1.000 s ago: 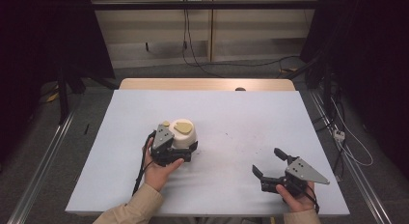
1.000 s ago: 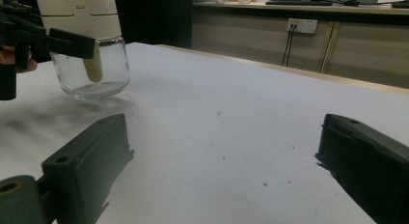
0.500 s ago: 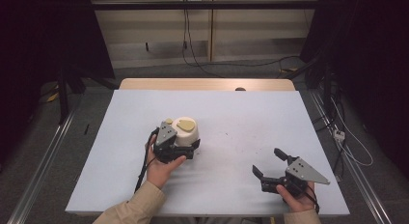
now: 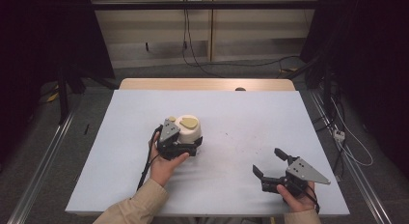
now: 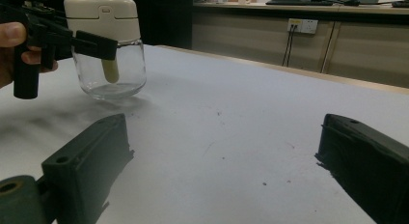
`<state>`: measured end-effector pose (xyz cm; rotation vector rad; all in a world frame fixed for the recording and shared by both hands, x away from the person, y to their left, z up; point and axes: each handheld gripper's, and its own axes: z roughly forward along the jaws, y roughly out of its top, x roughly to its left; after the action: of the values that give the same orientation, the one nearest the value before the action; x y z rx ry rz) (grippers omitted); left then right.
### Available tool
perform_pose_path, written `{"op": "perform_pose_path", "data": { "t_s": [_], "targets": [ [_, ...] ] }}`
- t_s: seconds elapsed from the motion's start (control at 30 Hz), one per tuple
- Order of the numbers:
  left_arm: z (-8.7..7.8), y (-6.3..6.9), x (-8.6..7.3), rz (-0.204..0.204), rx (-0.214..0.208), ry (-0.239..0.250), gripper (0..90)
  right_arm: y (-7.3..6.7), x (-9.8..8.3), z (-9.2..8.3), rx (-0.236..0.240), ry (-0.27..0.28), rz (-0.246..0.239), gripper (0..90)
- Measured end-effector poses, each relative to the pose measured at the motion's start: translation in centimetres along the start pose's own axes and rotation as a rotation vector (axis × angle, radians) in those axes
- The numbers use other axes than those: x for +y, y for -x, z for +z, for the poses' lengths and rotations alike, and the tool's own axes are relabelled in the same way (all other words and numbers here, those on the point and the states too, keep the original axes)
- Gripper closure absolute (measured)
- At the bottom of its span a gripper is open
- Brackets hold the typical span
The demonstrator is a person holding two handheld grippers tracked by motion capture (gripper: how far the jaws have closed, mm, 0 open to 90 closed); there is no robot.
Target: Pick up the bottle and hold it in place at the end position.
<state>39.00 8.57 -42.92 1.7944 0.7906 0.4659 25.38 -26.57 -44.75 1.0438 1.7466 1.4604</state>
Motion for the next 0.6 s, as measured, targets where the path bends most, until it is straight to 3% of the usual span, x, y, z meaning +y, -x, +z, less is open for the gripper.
{"op": "perform_pose_path", "data": {
  "t_s": [0.6],
  "targets": [
    [1.4,-0.3,0.6,0.003,-0.012,-0.007,5.0,0.2,-0.1,0.0,-0.003,0.0,0.006,3.4]
  ]
}}
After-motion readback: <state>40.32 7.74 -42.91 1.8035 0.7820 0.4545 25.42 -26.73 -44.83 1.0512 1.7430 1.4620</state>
